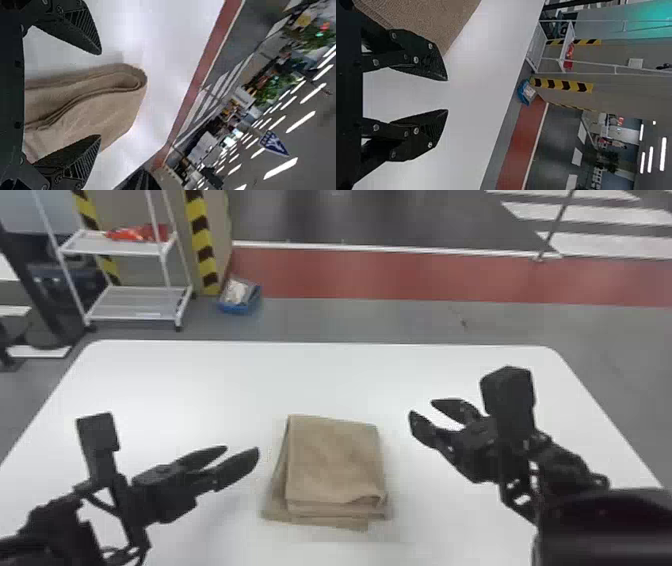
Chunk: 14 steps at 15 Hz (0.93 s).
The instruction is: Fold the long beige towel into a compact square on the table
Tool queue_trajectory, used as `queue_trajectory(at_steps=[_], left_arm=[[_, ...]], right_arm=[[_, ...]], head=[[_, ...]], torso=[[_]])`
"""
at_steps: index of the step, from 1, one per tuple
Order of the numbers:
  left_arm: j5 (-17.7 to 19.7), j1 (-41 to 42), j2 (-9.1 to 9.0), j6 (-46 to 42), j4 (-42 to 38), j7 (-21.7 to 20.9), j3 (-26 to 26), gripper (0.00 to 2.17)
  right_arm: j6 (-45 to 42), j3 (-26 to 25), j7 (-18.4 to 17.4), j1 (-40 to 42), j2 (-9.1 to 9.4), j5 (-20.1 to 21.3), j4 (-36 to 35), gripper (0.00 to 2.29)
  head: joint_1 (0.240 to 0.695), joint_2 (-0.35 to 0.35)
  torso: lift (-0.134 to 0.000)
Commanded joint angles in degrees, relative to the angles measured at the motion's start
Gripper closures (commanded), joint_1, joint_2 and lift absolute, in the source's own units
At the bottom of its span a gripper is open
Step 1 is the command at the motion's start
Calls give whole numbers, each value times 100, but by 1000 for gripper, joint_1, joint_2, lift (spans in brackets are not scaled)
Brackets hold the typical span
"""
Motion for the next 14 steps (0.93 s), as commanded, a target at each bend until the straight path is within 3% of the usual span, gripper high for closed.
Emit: queue_trajectory(at_steps=[1,3,6,8,12,14], left_arm=[[36,684,-17,-1633,-356,440,1,147],[62,1369,-111,-3286,-506,1072,1,147],[98,2029,-111,-4727,-488,1441,72,147],[36,2248,-111,-5131,-462,1573,54,147],[-447,2389,-111,-5483,-286,1767,-104,147],[-553,2398,-111,-5430,-312,1731,-104,147]], right_arm=[[-1245,-93,-410,700,5,-385,-3,144],[-2335,-199,-867,1184,5,-869,76,140],[-4128,-445,-1087,1799,5,-1580,428,140],[-4268,-506,-1368,1808,5,-1607,700,140],[-4233,-489,-1684,1913,5,-1783,700,140],[-4180,-287,-2115,1966,5,-1783,656,140]], head=[[695,-54],[695,-6],[695,45],[695,89],[695,82],[695,66]], torso=[[-124],[-124],[-124],[-124],[-124],[-124]])
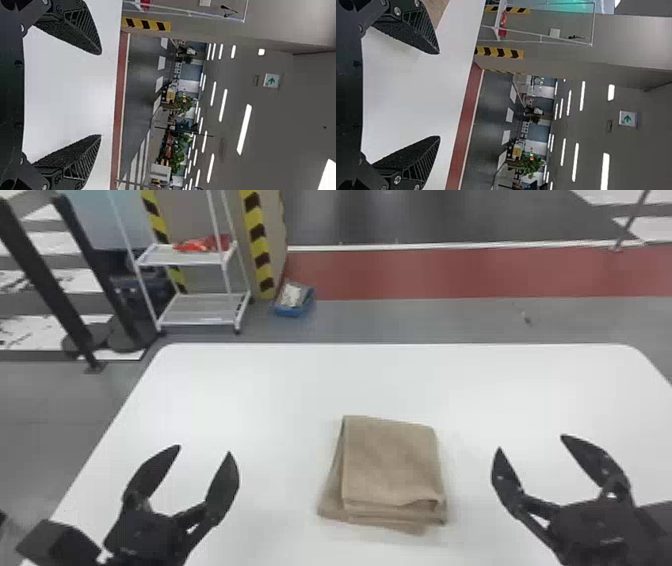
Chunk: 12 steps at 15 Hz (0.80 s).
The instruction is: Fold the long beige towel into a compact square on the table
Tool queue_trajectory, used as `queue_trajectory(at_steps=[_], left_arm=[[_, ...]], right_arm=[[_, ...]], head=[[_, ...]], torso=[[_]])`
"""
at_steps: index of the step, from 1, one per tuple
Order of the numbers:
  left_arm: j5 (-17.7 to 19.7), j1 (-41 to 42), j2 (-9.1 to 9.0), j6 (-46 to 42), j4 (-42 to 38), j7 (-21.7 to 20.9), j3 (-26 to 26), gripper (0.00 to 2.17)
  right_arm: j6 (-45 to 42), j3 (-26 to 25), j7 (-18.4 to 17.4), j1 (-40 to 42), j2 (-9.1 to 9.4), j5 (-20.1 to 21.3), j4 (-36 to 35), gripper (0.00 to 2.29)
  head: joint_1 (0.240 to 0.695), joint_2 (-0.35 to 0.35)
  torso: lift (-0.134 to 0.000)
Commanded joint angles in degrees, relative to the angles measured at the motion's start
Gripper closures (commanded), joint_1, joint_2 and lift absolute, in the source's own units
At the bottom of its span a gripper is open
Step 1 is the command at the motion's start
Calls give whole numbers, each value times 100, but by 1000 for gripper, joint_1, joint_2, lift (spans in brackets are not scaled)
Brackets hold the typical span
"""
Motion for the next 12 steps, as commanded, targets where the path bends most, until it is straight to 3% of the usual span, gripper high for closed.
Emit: queue_trajectory(at_steps=[1,12], left_arm=[[-83,26,-15,34,-35,-9,-4,147],[-250,61,-15,69,-176,-88,40,147]], right_arm=[[19,189,-275,41,5,-18,-31,140],[-403,250,-302,226,5,-132,-14,144]], head=[[695,61],[695,79]], torso=[[-124],[-124]])
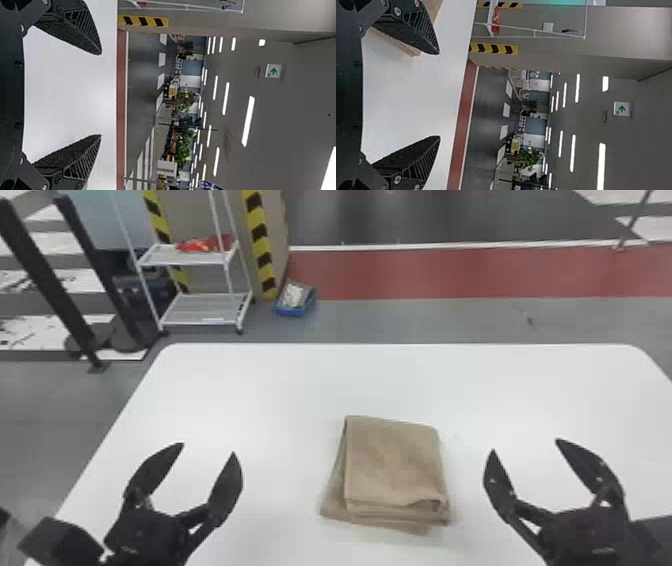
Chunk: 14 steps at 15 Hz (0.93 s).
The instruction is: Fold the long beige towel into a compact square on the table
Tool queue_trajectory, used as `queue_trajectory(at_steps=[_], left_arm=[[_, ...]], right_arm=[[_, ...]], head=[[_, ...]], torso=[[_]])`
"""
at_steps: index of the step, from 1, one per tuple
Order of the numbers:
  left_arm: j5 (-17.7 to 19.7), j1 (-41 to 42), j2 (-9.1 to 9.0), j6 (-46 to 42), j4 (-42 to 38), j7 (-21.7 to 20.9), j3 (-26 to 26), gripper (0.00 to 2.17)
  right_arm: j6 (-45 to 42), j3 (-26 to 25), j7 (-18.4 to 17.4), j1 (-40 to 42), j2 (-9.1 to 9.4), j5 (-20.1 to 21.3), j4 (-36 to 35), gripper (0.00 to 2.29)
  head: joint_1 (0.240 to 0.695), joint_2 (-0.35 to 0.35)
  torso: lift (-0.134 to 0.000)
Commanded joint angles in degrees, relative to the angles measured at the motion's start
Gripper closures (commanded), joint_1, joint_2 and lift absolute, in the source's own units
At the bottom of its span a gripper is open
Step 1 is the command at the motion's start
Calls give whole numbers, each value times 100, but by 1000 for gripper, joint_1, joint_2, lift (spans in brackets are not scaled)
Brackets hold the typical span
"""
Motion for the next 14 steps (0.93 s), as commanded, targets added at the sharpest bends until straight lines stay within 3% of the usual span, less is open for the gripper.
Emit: queue_trajectory(at_steps=[1,14], left_arm=[[-28,-16,-15,0,8,0,9,147],[-19,-77,-15,0,78,0,45,147]], right_arm=[[-103,-16,0,53,5,-39,-4,140],[-331,-43,9,53,5,-65,84,144]], head=[[695,79],[695,81]], torso=[[-124],[-124]])
